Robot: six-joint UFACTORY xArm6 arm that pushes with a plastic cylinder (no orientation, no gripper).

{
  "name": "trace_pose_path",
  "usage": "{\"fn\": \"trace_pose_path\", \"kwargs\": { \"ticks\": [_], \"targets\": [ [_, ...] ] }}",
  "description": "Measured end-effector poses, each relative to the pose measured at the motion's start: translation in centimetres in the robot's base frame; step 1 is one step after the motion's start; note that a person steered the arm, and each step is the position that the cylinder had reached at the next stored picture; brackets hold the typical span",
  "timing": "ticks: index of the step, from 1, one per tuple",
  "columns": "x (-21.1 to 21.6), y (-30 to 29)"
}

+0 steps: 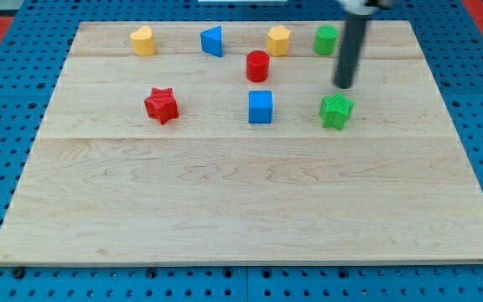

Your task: Move the yellow heart to the top right to the red star

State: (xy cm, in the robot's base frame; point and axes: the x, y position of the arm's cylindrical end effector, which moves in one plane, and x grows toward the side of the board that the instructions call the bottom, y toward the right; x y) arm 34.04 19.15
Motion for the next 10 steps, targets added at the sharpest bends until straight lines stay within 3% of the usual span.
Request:
{"fn": "trace_pose_path", "kwargs": {
  "ticks": [1, 2, 3, 10],
  "targets": [
    [5.4, 5.2],
    [13.2, 5.2],
    [17.4, 4.2],
    [17.6, 3.2]
  ]
}}
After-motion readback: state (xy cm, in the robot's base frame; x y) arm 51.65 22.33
